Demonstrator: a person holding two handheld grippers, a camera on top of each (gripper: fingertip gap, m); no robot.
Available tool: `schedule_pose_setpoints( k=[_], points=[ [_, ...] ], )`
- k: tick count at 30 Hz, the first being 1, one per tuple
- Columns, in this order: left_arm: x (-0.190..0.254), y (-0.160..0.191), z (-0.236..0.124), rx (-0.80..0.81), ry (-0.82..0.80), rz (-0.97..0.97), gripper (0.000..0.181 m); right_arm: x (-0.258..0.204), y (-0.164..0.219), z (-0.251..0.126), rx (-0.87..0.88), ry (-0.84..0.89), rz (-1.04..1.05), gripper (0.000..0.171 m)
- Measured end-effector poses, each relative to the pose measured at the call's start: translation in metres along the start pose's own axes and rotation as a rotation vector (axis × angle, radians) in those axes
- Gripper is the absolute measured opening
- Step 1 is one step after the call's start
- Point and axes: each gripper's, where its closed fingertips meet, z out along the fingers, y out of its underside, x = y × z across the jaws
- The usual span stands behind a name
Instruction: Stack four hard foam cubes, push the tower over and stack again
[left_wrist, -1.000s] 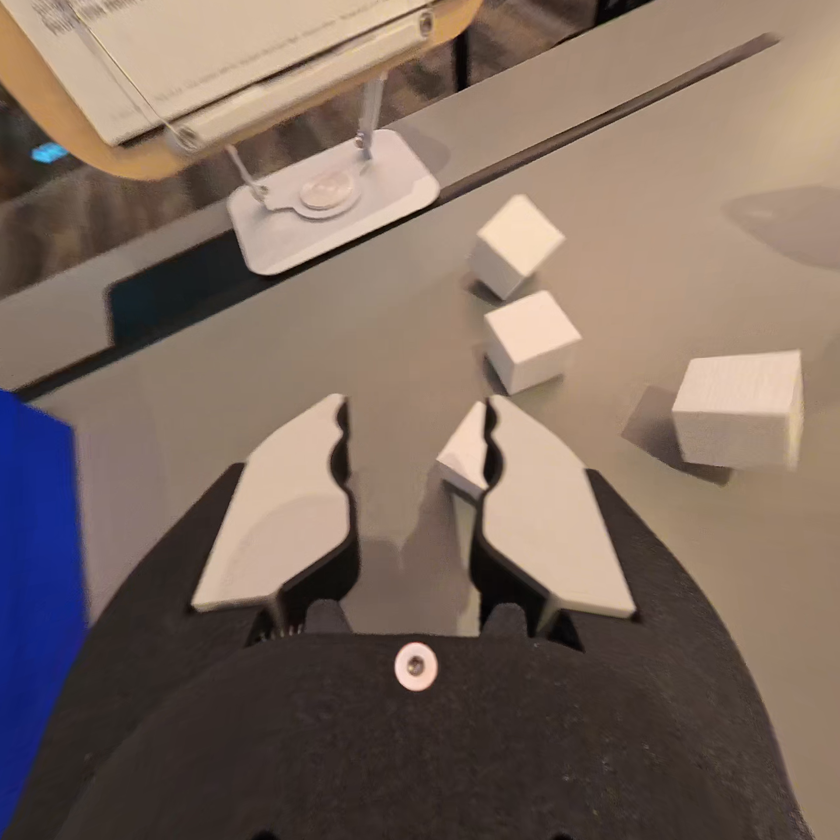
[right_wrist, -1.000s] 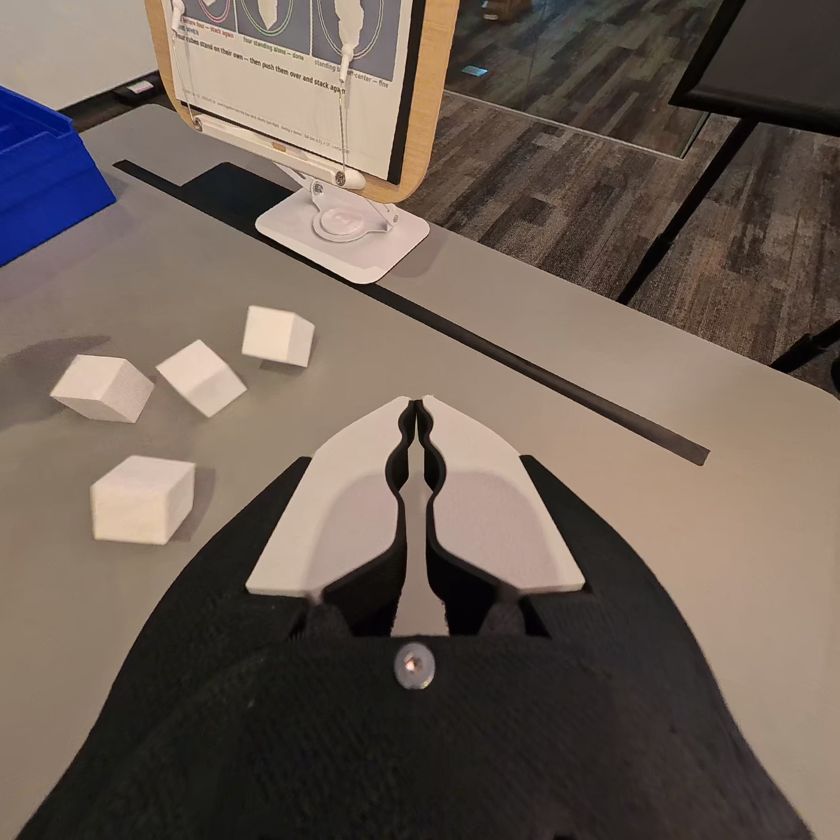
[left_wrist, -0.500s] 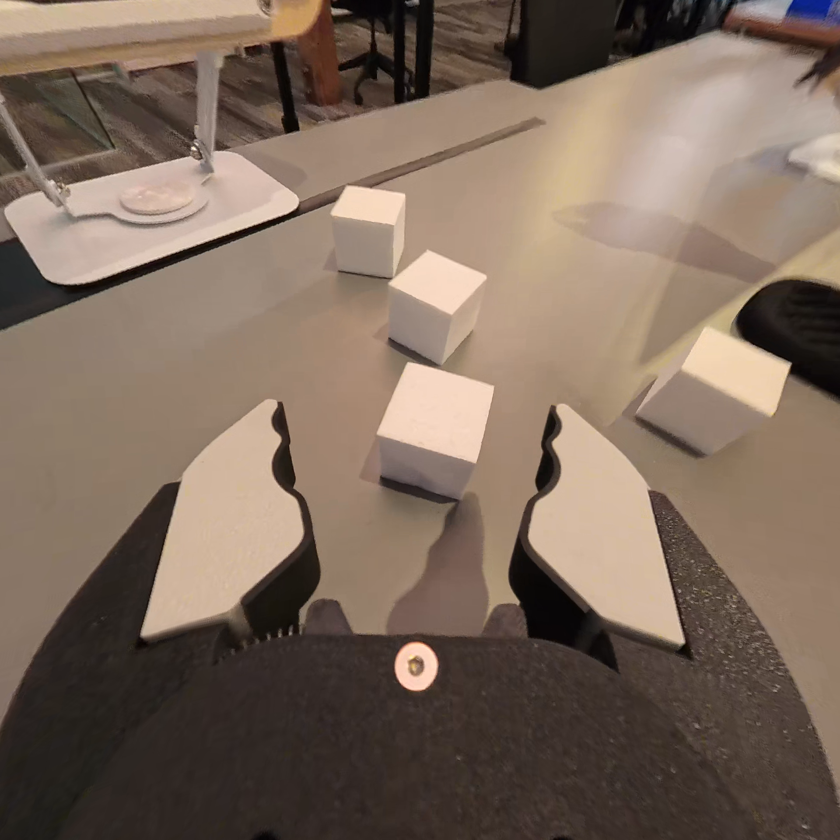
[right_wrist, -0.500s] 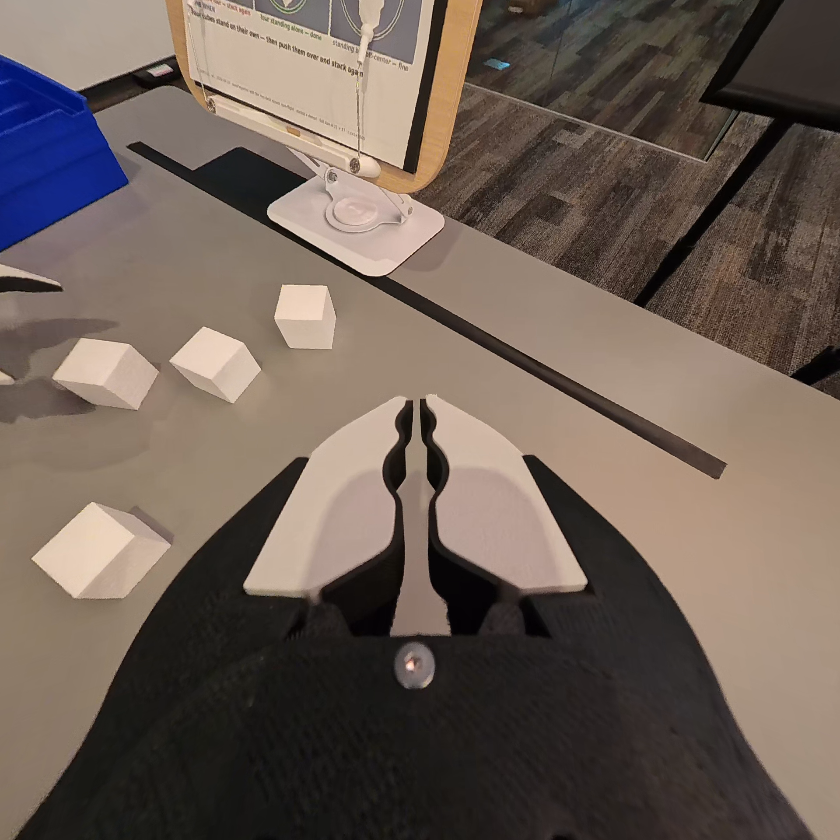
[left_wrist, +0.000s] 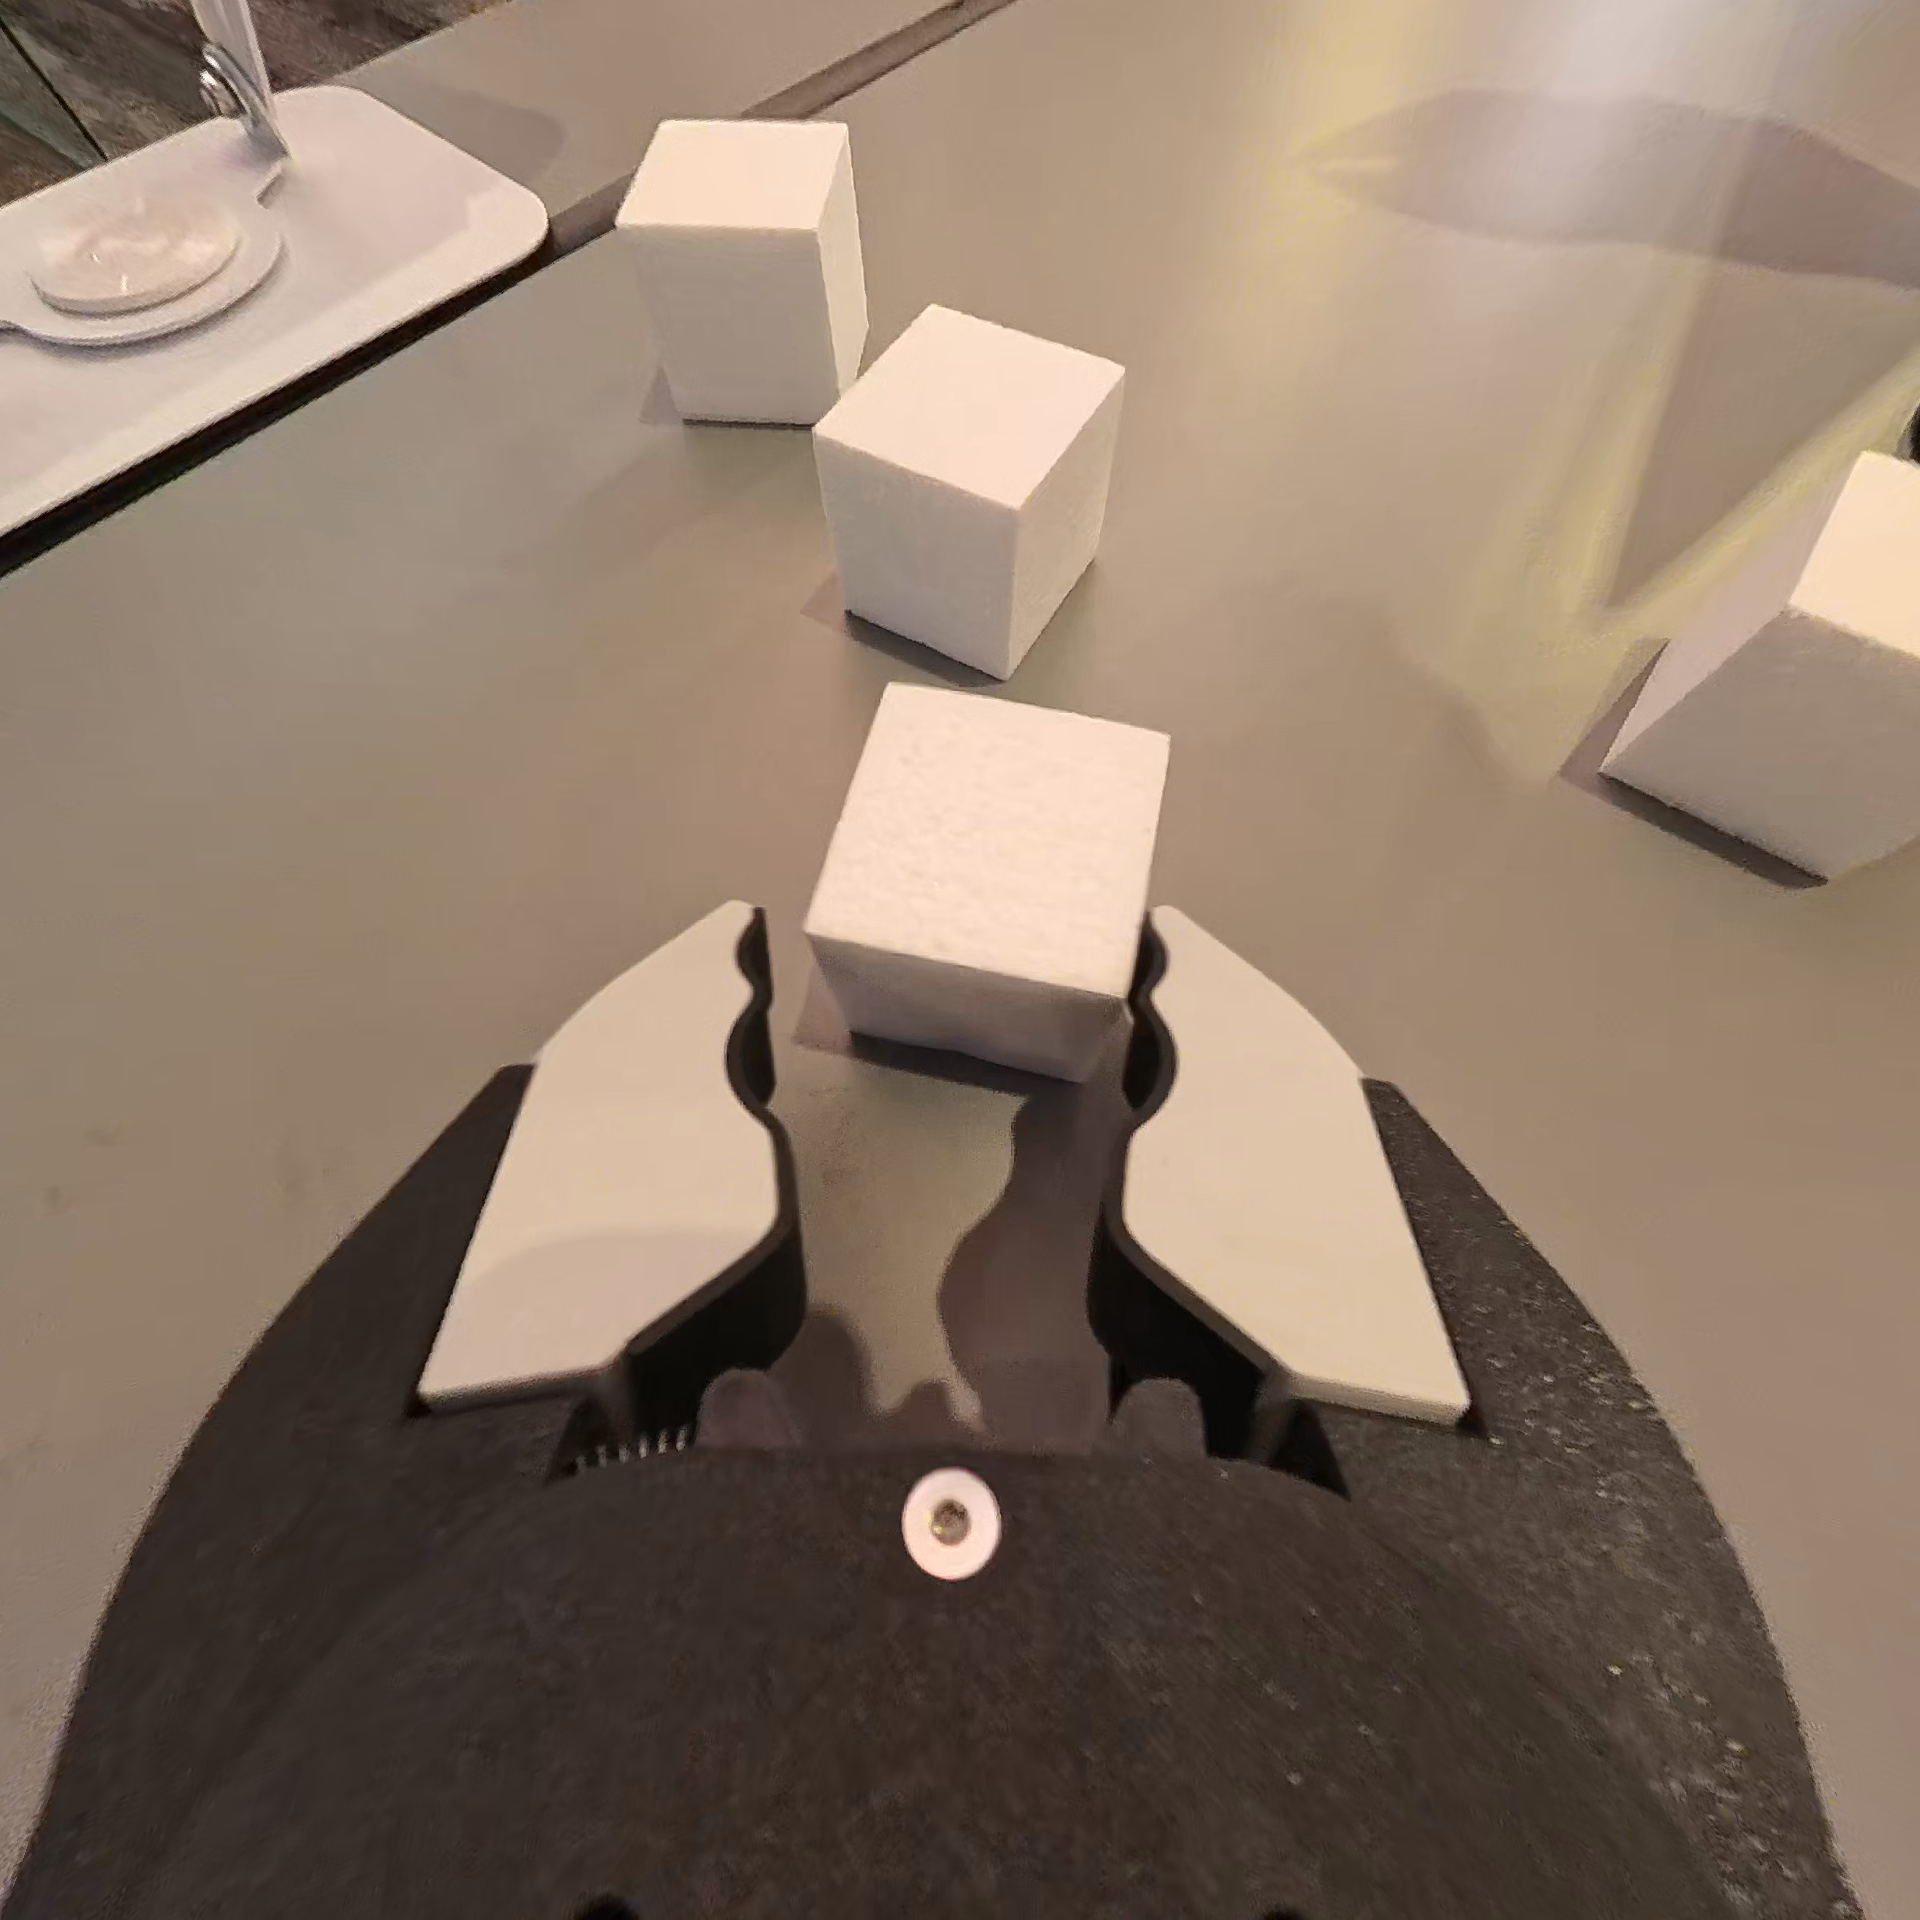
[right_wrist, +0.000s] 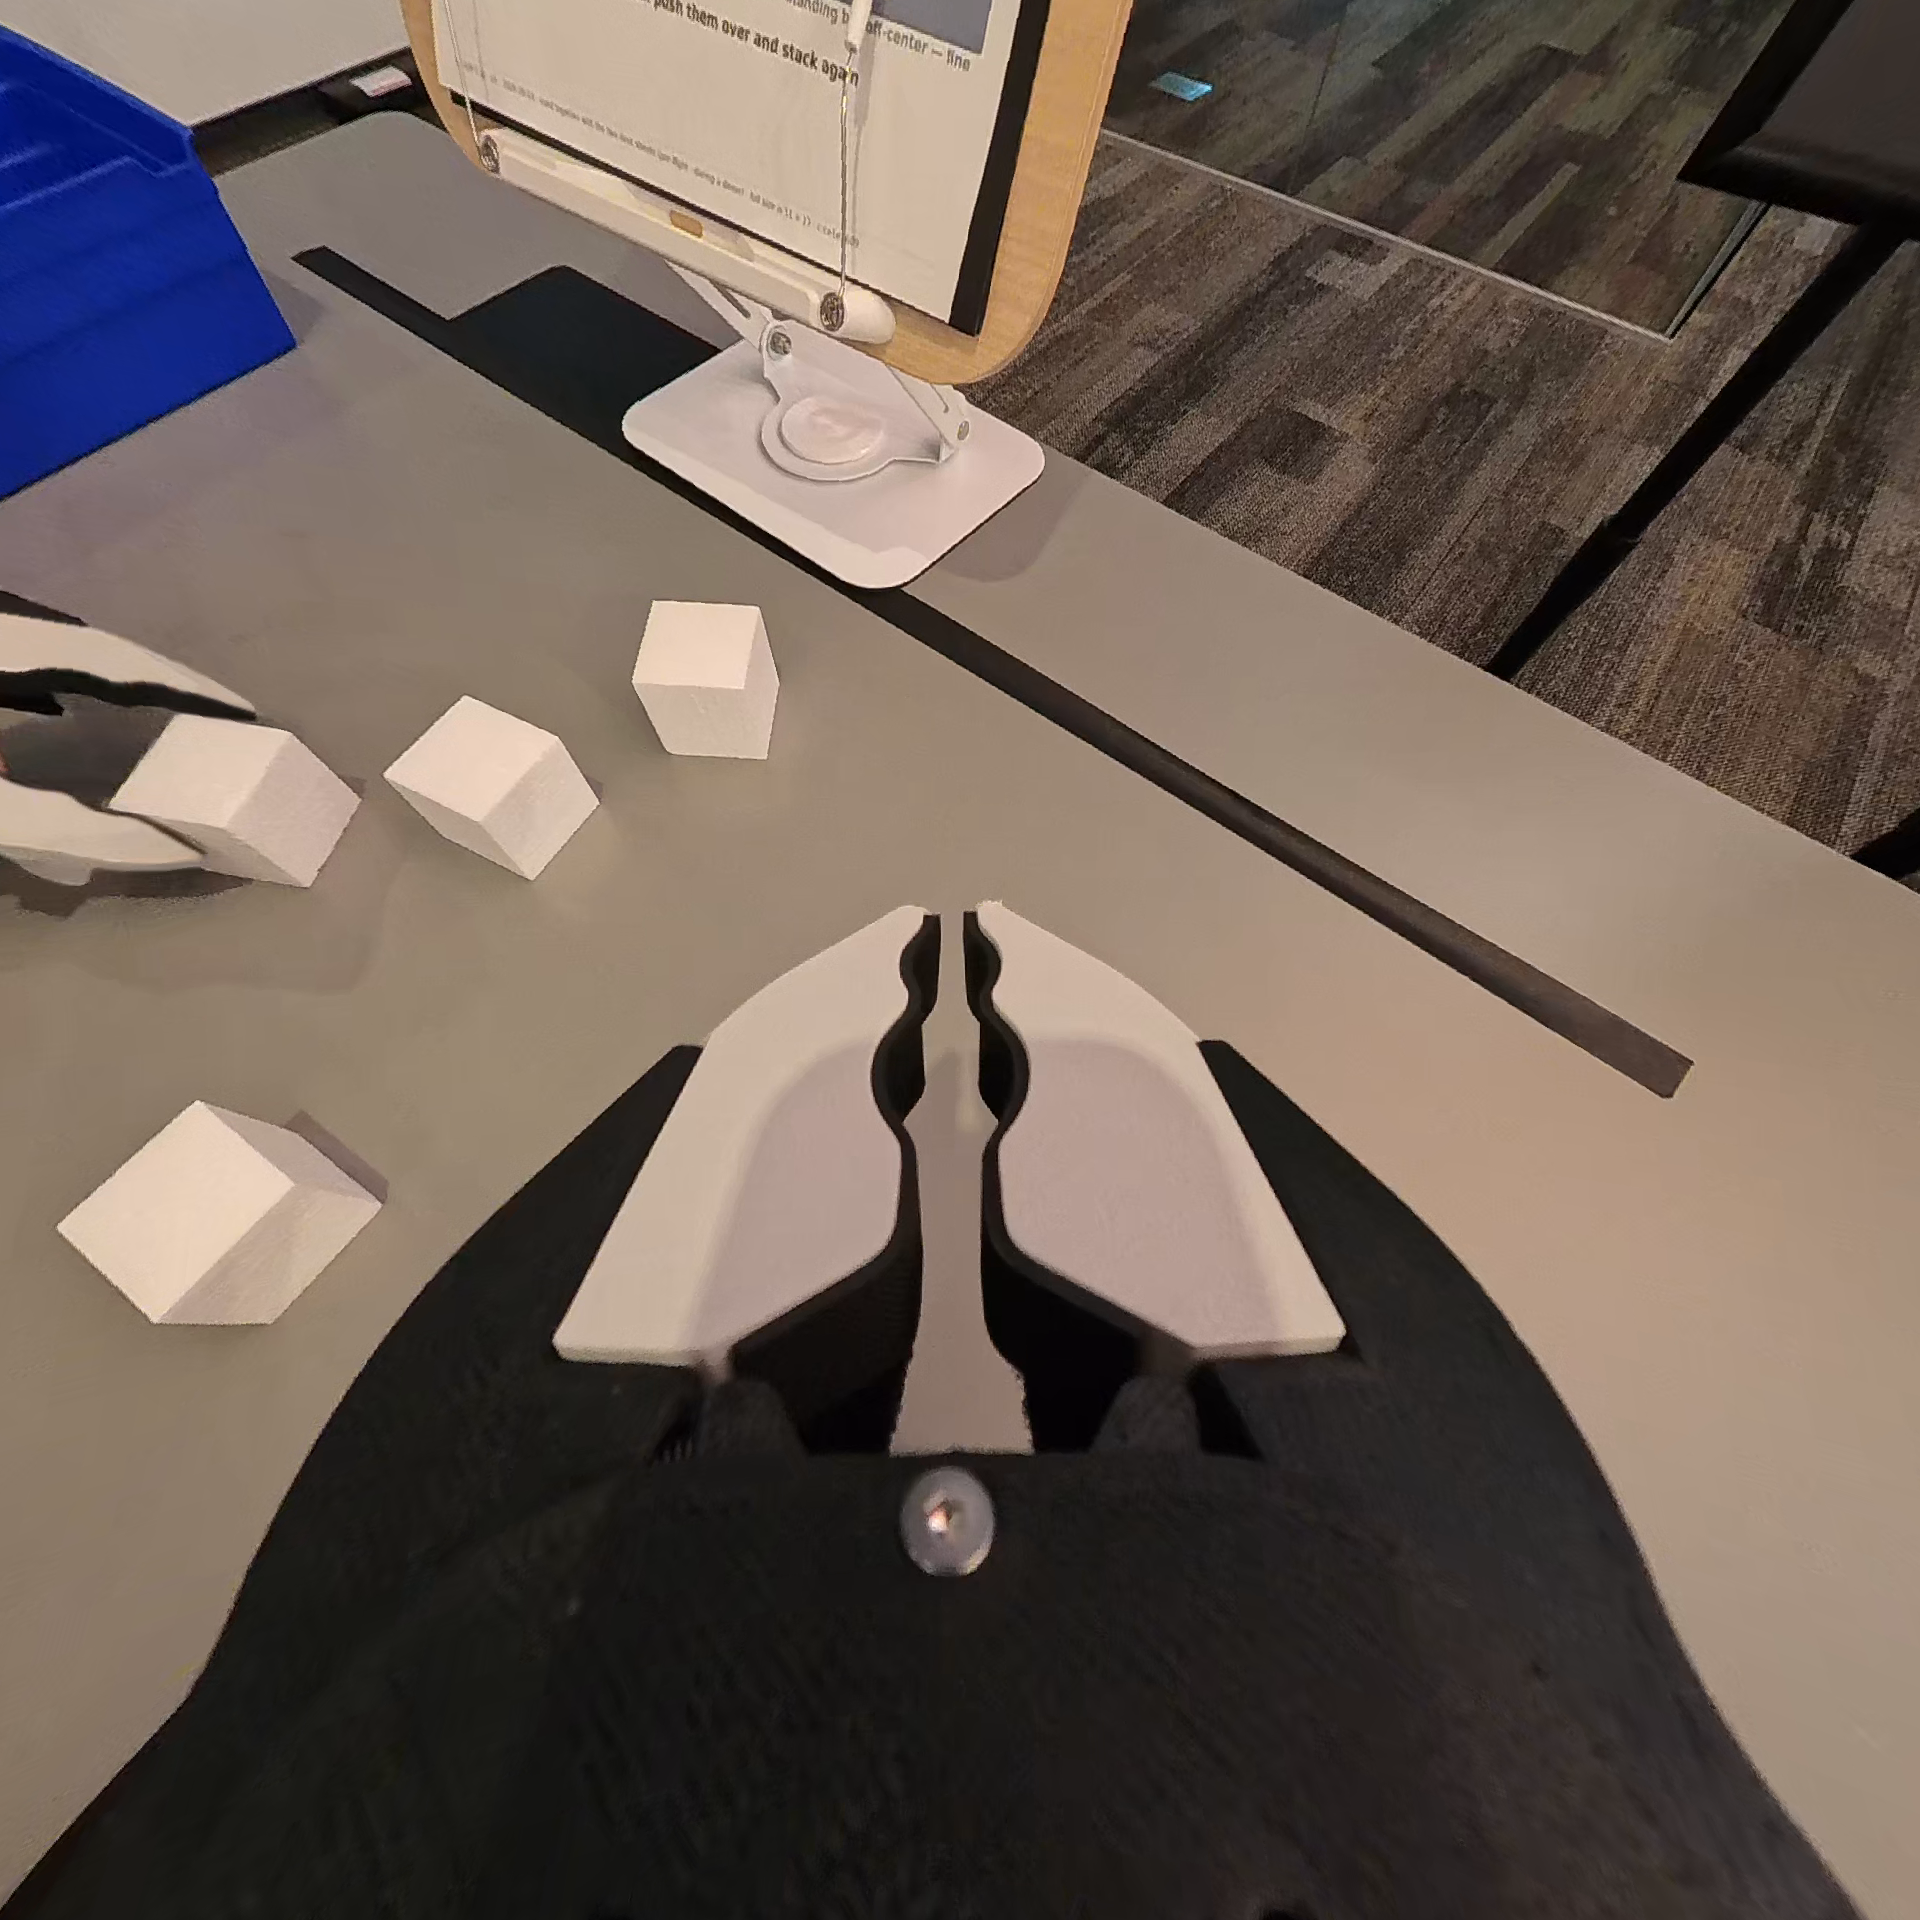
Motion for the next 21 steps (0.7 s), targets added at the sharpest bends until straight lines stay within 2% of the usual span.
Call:
schedule_pose_setpoints(
  k=[1,4,10,14,17,21],
  points=[
    [-0.002,0.003,0.001,-0.03,-0.013,0.006,0.058,0.0,0.0,0.0,0.001,-0.001,-0.001,0.005],
    [0.008,-0.009,-0.005,-0.053,0.035,0.012,0.058,0.002,-0.001,-0.002,0.011,0.0,0.003,0.005],
    [0.007,-0.094,-0.032,0.159,0.116,0.05,0.058,0.0,-0.002,0.001,0.006,0.0,-0.005,0.005],
    [-0.003,-0.124,-0.019,0.193,0.189,0.04,0.058,-0.003,-0.005,0.008,-0.009,0.008,-0.031,0.005],
    [-0.006,-0.13,-0.004,0.192,0.234,0.057,0.058,-0.005,-0.009,0.012,-0.018,0.025,-0.046,0.005],
    [-0.008,-0.121,0.018,0.143,0.231,0.099,0.058,-0.01,-0.021,0.016,0.037,-0.013,0.034,0.005]
  ],
)
